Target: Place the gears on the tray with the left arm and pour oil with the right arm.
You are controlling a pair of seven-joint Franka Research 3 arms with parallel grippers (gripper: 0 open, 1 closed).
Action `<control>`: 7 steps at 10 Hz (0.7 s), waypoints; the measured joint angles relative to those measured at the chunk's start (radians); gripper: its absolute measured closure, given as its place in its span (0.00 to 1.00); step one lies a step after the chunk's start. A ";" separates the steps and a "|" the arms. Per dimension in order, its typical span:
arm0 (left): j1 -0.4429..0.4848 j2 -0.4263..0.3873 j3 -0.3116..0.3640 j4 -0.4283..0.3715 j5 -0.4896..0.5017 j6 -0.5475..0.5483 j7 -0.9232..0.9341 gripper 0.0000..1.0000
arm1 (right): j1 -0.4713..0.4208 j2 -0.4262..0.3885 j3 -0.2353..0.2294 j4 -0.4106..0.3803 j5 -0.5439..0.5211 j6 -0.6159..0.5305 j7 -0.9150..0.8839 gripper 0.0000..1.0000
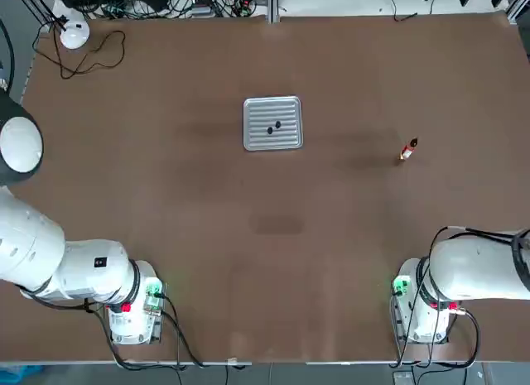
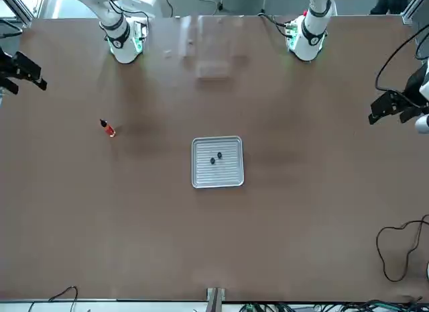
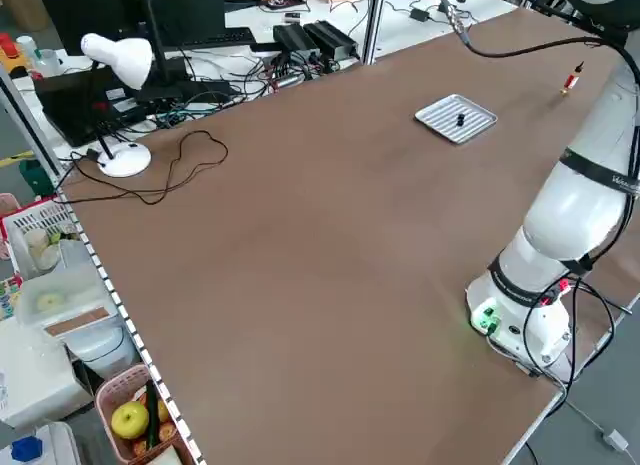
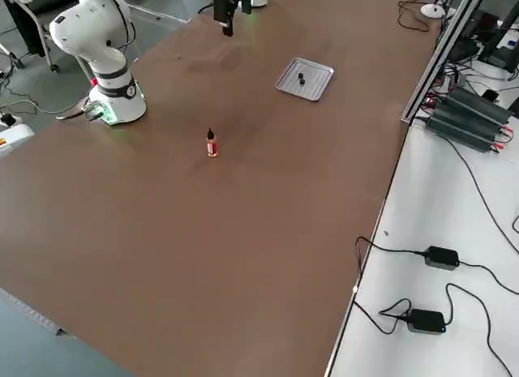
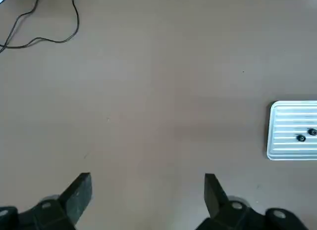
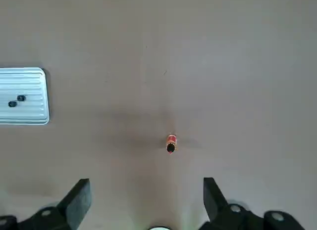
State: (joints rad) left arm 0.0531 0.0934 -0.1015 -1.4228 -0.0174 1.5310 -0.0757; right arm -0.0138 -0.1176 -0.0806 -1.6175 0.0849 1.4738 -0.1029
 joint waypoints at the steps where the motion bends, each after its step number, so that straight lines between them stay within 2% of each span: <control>1: 0.000 0.000 0.000 0.000 0.000 0.000 0.000 0.00 | 0.000 -0.003 0.001 0.000 -0.008 -0.001 0.029 0.00; 7: 0.000 0.000 0.000 0.000 0.000 0.000 -0.002 0.00 | 0.000 -0.013 0.010 -0.032 -0.018 0.004 0.055 0.00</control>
State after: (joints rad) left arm 0.0528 0.0934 -0.1016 -1.4228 -0.0174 1.5309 -0.0775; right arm -0.0136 -0.1301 -0.0704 -1.6496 0.0671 1.4780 -0.0475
